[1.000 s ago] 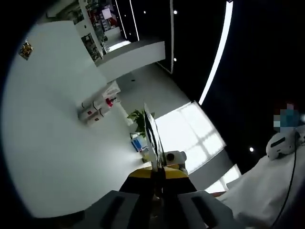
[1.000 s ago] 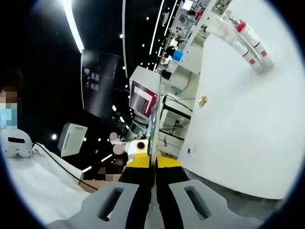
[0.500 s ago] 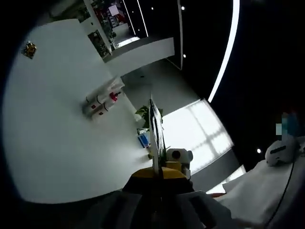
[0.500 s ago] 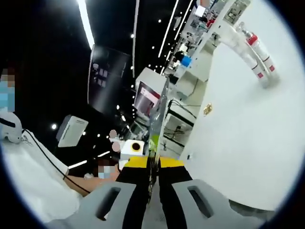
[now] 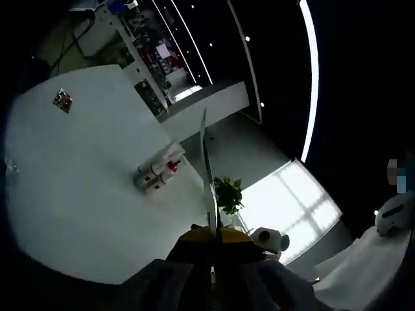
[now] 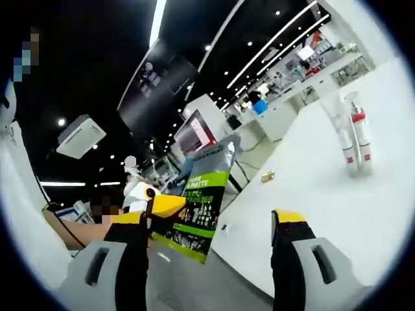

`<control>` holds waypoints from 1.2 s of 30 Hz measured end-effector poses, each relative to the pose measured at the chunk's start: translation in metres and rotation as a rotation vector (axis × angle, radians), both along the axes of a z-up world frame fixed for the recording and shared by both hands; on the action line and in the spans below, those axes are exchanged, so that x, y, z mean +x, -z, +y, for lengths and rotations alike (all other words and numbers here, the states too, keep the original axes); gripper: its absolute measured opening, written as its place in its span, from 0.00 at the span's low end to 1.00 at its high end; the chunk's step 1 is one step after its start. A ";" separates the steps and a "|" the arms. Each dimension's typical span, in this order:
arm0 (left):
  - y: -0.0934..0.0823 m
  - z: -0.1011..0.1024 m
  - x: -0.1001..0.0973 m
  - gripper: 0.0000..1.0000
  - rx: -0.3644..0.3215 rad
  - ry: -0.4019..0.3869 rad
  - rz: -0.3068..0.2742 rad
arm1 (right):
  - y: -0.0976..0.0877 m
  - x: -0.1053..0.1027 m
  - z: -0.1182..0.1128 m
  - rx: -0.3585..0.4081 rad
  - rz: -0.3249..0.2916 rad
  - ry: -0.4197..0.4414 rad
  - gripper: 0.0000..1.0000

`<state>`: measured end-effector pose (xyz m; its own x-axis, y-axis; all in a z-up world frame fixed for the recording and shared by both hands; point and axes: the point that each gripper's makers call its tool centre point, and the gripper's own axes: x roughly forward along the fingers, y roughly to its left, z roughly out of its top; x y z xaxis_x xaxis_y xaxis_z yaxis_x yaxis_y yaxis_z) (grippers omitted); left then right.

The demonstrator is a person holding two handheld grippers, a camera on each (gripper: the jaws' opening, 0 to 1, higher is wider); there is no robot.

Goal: Arrange the skincare products in the storage area until every visible bottle or jar stands upright without overlapping.

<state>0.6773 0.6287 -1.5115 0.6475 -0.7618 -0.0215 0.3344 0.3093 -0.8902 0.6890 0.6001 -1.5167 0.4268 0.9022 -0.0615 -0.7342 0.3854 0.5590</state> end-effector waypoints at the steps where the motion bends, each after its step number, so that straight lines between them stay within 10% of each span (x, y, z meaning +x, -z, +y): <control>1: 0.004 -0.002 -0.001 0.01 0.017 0.000 -0.005 | 0.000 0.000 0.000 -0.013 -0.015 0.010 0.77; 10: 0.021 -0.013 -0.012 0.02 0.133 0.066 -0.012 | 0.016 -0.015 0.013 -0.201 -0.209 -0.035 0.76; 36: 0.030 -0.011 -0.006 0.02 0.145 0.051 0.022 | 0.018 -0.008 0.012 -0.270 -0.307 -0.018 0.66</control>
<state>0.6710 0.6181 -1.5413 0.6063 -0.7814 -0.1479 0.3337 0.4188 -0.8446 0.6808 0.6118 -1.5346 0.4464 0.8786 -0.1698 -0.8591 0.4738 0.1933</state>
